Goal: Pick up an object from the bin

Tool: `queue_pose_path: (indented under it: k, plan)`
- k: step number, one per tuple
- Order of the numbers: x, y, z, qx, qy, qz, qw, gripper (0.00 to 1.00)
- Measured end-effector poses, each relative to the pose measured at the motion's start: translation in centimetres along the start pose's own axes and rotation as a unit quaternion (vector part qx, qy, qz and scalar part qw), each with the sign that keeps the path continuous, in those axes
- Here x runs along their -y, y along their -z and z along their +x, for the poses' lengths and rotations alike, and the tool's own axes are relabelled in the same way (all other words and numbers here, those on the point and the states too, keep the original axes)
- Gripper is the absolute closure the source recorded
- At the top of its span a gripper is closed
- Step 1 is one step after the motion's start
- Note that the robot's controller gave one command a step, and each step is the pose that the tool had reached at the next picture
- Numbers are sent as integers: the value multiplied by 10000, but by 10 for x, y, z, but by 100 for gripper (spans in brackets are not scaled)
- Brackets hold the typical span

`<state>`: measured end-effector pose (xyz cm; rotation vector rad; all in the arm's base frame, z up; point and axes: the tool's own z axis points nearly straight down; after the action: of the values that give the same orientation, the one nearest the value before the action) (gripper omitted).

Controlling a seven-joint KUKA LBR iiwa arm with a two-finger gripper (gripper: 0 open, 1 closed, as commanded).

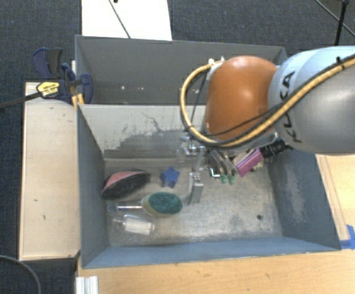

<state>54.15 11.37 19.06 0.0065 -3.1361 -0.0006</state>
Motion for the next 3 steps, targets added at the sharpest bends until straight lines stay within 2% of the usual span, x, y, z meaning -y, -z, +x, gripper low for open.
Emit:
queue_pose_path:
  k: [1,2,3]
  plan:
    - [-96,-122,-7,1,1068,52,9943,0]
    - [-120,-89,-29,48,3041,33,9526,0]
    - [-119,-88,-51,55,4579,6,8890,0]
